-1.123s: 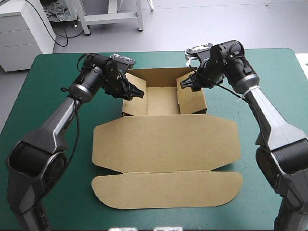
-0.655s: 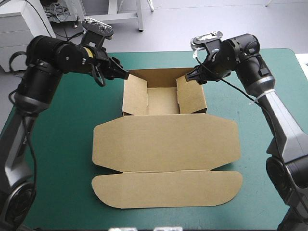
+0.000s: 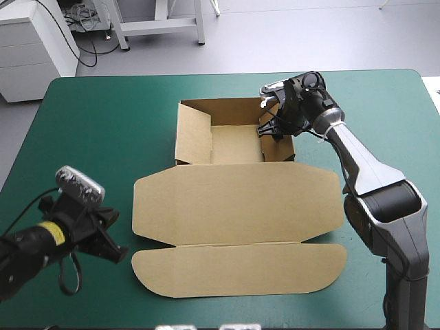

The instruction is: Fold the box

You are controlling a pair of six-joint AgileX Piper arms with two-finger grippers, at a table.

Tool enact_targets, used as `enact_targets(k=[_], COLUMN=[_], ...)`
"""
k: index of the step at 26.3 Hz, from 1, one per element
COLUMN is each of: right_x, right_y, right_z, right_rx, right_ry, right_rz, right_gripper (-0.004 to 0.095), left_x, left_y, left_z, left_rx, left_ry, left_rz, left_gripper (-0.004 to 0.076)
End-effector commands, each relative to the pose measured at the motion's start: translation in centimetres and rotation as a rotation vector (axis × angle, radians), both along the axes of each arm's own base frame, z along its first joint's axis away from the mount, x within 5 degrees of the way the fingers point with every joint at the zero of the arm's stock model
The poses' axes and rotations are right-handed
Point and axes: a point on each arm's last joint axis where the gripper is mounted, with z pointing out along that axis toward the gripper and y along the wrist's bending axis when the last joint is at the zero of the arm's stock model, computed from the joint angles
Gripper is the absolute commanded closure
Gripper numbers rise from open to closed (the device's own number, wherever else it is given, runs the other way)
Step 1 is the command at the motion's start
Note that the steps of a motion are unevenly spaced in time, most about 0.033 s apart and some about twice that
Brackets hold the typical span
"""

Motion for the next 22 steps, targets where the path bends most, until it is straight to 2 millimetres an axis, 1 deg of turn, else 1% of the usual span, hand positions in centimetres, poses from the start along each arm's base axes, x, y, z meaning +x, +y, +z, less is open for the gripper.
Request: enact_targets(k=[1, 2, 3, 4, 5, 6, 9, 10, 13, 16, 19, 22], right_x=[-0.4, -0.3, -0.3, -0.2, -0.1, 0.1, 0.5, 0.7, 1.1, 1.2, 0.4, -1.1], right_y=[-0.1, -0.1, -0.2, -0.2, -0.7, -1.4, -3.8, -5.1, -9.7, -15.6, -21.7, -28.1], right_z=[2.9, 2.7, 2.7, 2.8, 2.8, 2.7, 2.6, 2.6, 2.9, 3.5, 3.9, 4.0], right_rx=[0.03, 0.027, 0.025, 0.019, 0.011, 0.002, -0.008, -0.02, -0.032, -0.038, -0.055, -0.056], right_ry=[-0.098, -0.097, -0.097, -0.102, -0.106, -0.1, -0.077, -0.059, -0.045, -0.057, -0.062, -0.06], right_rz=[-0.006, -0.006, -0.008, -0.008, -0.022, -0.042, -0.098, -0.117, -0.207, -0.332, -0.445, -0.592], right_gripper=[0.0508, 0.0594, 0.0702, 0.0845, 0.0925, 0.0925, 0.0926, 0.0926, 0.0926, 0.0926, 0.0926, 0.0926], left_x=[-2.4, -3.3, -3.9, -4.4, -4.9, -5.3, -5.7, -5.8, -6.0, -6.0, -6.1, -5.9], left_y=[1.0, 1.5, 1.8, 2.1, 2.4, 2.6, 2.8, 2.8, 2.9, 2.9, 3.0, 3.0], left_z=[-1.8, -3.1, -4.2, -5.2, -5.9, -6.6, -7.4, -7.5, -7.6, -7.7, -7.9, -8.3], left_rx=[-0.09, -0.097, -0.099, -0.11, -0.128, -0.136, -0.139, -0.145, -0.14, -0.136, -0.126, -0.124], left_ry=[-0.134, -0.151, -0.164, -0.169, -0.174, -0.179, -0.179, -0.179, -0.184, -0.176, -0.156, -0.166], left_rz=[0.013, 0.015, 0.02, 0.04, 0.051, 0.054, 0.062, 0.061, 0.062, 0.062, 0.063, 0.076], left_gripper=[0.0732, 0.0732, 0.0732, 0.0732, 0.0732, 0.0732, 0.0732, 0.0732, 0.0732, 0.0732, 0.0732, 0.0732])
